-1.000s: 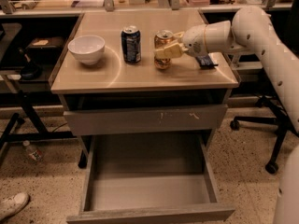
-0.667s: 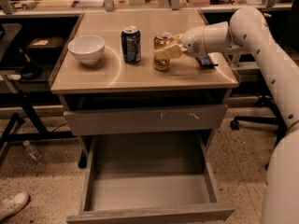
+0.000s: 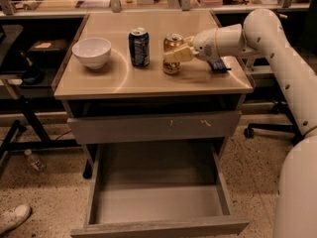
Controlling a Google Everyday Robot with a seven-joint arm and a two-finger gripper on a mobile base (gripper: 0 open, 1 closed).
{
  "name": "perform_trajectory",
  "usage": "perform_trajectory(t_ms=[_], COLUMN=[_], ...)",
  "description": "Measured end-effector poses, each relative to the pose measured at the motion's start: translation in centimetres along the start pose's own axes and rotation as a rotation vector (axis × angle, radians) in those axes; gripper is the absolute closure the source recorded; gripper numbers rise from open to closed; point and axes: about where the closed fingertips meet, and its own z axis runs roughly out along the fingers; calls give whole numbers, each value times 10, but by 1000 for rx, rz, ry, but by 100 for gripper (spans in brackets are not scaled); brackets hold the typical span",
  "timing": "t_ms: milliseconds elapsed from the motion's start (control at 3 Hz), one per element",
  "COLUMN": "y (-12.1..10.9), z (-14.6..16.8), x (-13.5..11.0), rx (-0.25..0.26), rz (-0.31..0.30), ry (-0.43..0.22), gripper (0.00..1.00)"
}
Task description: Pick orange can from middle drawer and place on counter
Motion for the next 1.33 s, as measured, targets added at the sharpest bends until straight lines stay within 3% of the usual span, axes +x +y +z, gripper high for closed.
perform_trajectory(t_ms=[1000, 1333], y=[0, 0], z=[0, 0], x=[0, 0], rx=[0, -1], rz=[0, 0], ry=[0, 0], gripper=[11, 0])
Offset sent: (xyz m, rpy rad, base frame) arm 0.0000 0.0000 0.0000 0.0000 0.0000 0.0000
